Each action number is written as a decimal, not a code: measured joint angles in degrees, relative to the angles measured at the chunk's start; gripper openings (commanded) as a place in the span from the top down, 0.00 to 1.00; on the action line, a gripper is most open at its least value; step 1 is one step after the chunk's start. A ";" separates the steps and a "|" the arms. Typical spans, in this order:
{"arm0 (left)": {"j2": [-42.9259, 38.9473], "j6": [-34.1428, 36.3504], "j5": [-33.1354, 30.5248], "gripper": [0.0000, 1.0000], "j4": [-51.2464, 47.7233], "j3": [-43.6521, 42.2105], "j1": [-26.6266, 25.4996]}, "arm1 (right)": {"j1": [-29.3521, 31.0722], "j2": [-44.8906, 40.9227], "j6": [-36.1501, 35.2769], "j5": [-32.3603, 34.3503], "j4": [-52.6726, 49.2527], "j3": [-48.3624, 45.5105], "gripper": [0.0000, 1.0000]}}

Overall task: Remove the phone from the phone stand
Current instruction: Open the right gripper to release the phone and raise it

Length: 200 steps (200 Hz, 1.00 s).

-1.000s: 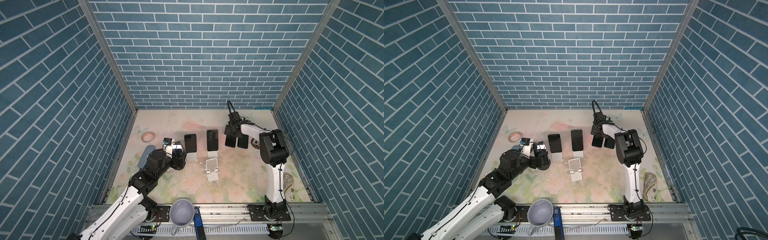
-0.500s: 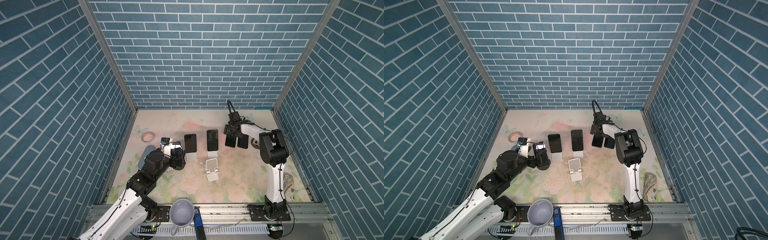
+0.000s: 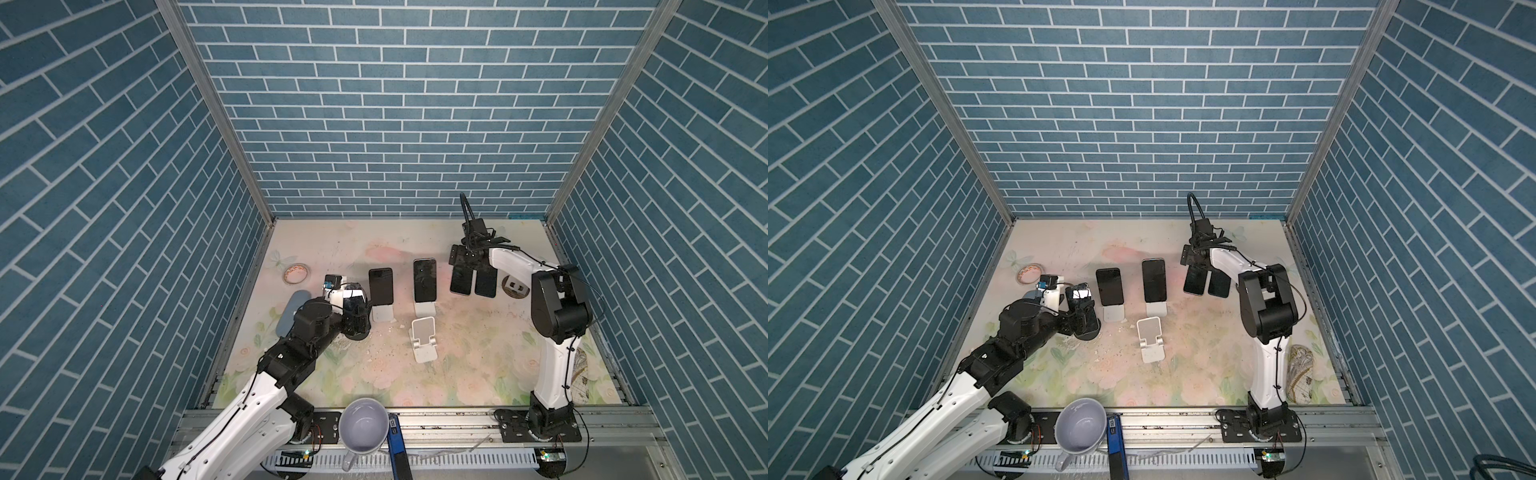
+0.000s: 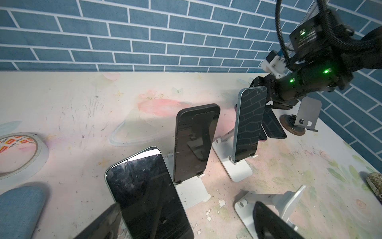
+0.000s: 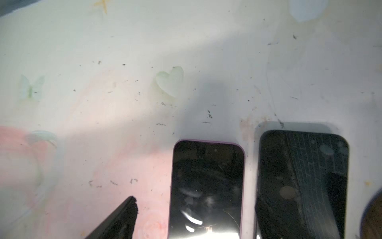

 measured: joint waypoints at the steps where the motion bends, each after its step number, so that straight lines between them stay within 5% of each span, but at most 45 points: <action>1: 0.02 0.00 0.02 0.00 0.00 0.00 -0.02 | 0.00 -0.13 0.00 0.00 -0.02 -0.09 0.10; 87: 0.61 -1.09 0.20 0.00 -3.39 0.37 0.00 | 2.84 -15.08 -1.46 -1.16 -0.11 -14.82 0.09; 200: -2.19 -3.08 -1.44 0.00 -8.31 0.46 0.00 | 18.58 -37.35 -4.35 -0.57 0.76 -28.17 0.08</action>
